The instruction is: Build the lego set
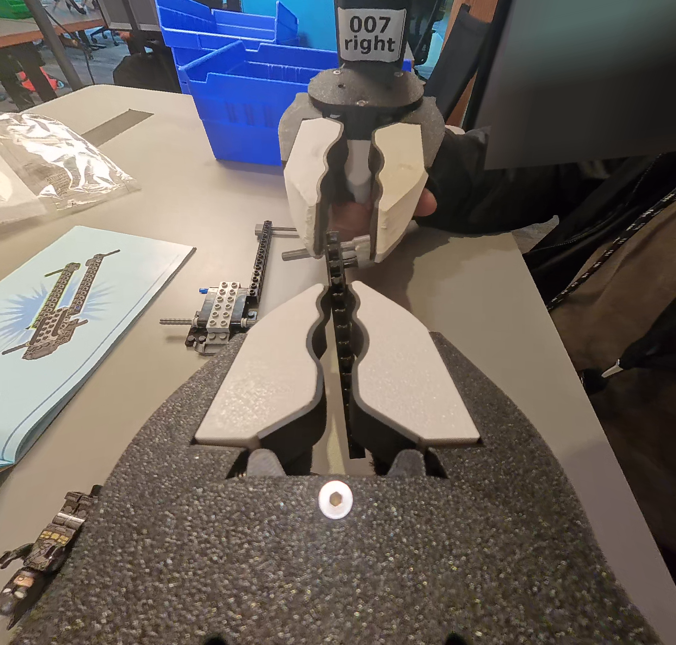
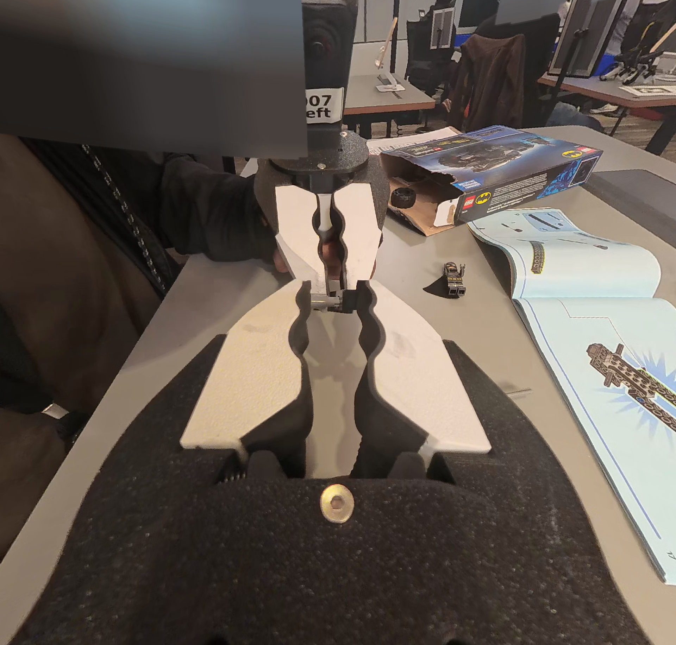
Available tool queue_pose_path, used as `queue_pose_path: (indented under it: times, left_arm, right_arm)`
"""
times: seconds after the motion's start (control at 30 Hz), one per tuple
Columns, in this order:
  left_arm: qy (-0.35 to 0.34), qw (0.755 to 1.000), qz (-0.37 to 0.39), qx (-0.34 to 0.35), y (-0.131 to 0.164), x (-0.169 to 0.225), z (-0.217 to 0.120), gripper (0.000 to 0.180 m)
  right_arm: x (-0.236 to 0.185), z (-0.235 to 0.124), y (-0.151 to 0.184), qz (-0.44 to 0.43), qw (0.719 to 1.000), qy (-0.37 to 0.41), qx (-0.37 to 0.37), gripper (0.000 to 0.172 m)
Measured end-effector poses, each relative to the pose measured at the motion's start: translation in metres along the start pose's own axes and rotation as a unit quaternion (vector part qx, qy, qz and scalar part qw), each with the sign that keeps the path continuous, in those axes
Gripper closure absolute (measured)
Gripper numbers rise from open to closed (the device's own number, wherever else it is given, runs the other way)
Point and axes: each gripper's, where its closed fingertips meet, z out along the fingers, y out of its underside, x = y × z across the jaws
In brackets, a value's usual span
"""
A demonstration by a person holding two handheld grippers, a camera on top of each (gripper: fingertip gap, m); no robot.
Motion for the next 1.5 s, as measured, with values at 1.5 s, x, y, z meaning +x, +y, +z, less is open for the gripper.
queue_pose_path:
  times: [1.5]
  left_arm:
    - [0.084,0.828,-0.497,0.245,-0.024,-0.067,-0.01,0.172]
  right_arm:
    - [0.051,-0.021,0.048,-0.374,0.854,0.283,-0.224,0.138]
